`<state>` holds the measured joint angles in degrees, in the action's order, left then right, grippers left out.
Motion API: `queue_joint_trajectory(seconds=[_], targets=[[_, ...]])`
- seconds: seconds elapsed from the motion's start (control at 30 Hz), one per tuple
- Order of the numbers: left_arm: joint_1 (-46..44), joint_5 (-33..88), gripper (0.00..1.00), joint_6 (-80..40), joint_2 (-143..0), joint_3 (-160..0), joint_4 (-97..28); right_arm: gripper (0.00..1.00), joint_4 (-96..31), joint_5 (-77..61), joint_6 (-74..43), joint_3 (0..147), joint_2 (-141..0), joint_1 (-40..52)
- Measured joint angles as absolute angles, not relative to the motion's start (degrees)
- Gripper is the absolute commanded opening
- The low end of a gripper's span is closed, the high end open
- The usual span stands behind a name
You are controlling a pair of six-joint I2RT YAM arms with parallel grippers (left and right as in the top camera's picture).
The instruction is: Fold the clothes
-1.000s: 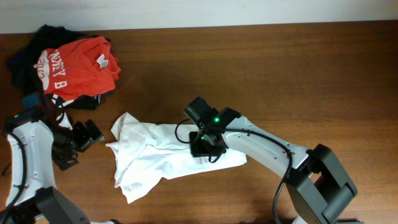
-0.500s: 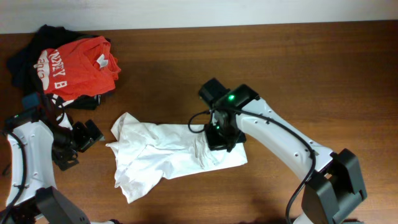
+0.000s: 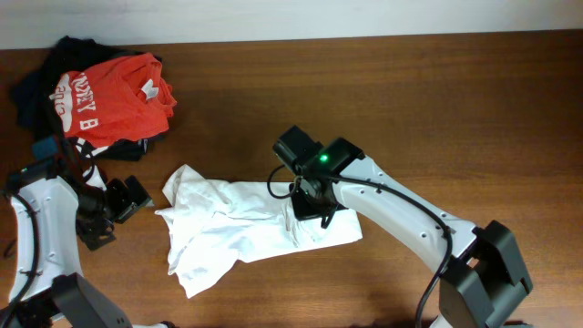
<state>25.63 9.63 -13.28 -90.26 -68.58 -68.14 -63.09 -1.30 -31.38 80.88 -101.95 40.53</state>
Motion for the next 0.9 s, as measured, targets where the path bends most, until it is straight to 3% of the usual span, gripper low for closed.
queue_joint_trajectory(seconds=[0.53,0.6,0.73,0.83,0.9], targets=[[25.63,9.61,0.99,-13.28,-90.26,-68.58,-68.16,0.09,-35.03,-10.79,-32.99,71.07,-107.20,40.29],[25.63,9.61,0.99,-13.28,-90.26,-68.58,-68.16,0.10,-36.97,-11.33,-33.01,71.42,-107.59,39.55],[25.63,9.54,0.99,-13.28,-90.26,-68.58,-68.12,0.11,-52.86,-13.26,-30.74,80.23,-108.03,35.00],[25.63,9.58,0.99,-13.26,-90.26,-68.58,-68.16,0.22,-65.10,-14.83,-27.51,88.03,-107.94,32.03],[25.63,9.58,0.99,-13.28,-90.26,-68.58,-68.16,0.17,-69.80,-15.20,-24.73,89.03,-107.83,31.94]])
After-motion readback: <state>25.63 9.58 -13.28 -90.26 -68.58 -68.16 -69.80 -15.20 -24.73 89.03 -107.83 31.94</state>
